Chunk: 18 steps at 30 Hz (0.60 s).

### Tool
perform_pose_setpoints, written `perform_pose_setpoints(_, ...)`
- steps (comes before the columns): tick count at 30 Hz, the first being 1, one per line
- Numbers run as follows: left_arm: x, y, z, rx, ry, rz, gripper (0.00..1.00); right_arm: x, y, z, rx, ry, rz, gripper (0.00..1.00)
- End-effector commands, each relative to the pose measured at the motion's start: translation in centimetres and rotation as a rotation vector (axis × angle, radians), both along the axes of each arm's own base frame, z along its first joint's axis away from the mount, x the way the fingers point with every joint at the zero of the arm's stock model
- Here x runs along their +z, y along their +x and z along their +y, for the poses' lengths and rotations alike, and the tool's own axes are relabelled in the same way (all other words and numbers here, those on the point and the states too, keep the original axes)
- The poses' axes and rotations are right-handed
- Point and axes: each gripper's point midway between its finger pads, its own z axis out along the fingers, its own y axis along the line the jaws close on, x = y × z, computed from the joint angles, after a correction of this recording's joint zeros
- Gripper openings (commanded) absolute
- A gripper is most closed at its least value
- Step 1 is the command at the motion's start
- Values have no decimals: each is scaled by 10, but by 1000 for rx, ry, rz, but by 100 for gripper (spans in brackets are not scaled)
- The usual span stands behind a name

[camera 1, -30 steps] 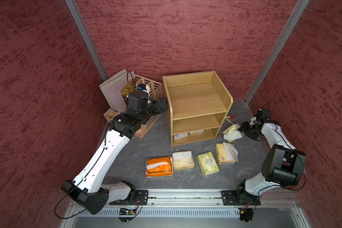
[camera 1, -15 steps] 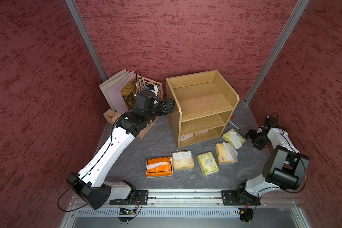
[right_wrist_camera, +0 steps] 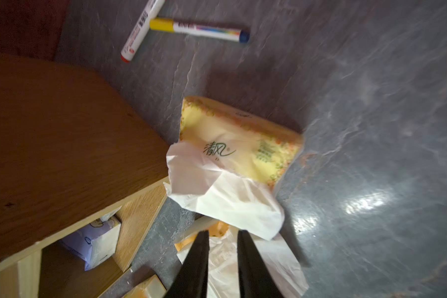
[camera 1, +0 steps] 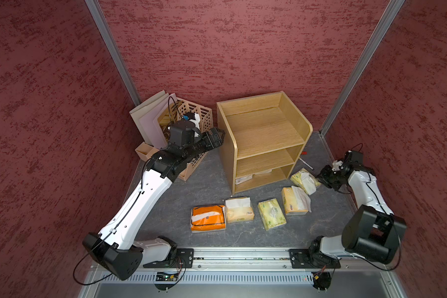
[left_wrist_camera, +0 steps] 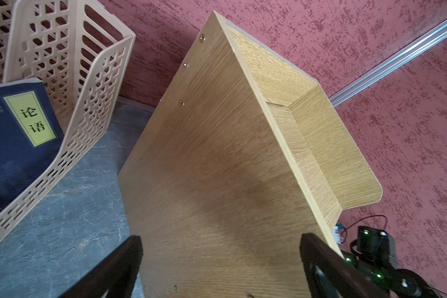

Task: Remove the tissue boxes from the shelf
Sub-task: Adjust the shelf at the center of the board.

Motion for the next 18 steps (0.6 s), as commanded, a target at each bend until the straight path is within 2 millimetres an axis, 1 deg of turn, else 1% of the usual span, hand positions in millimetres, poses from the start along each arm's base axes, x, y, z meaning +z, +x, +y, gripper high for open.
perform_pose_setpoints(1, 22, -2, -2, -20, -12, -44, 100, -14, 11, 21, 9, 84, -17, 18)
perform_pose_setpoints(2, 27, -3, -1, -18, -4, -56, 100, -27, 11, 25, 10, 105, 10, 18)
perform_pose_setpoints(4, 39, -6, 2, -17, 12, -78, 100, -42, 9, 26, 0, 104, 50, 18)
perform_pose_setpoints(5, 45, -8, 4, -21, 22, -91, 100, -48, 8, 24, -9, 90, 71, 18)
perform_pose_setpoints(7, 55, -13, 7, -24, 42, -107, 100, -47, 8, 19, -12, 62, 77, 17)
perform_pose_setpoints(9, 63, -20, 11, -24, 57, -122, 100, -34, 11, 16, -2, 39, 56, 17)
perform_pose_setpoints(13, 74, -38, 15, -49, 74, -132, 100, 13, 24, 14, 22, 17, -37, 18)
perform_pose_setpoints(14, 74, -43, 14, -61, 82, -134, 100, 35, 27, 17, 27, 15, -89, 19)
perform_pose_setpoints(16, 74, -54, 11, -90, 87, -132, 100, 59, 29, 19, 22, 30, -134, 23)
perform_pose_setpoints(17, 72, -59, 8, -112, 83, -128, 100, 71, 29, 21, 18, 38, -159, 27)
perform_pose_setpoints(18, 72, -63, 4, -135, 76, -127, 100, 78, 29, 23, 12, 46, -175, 31)
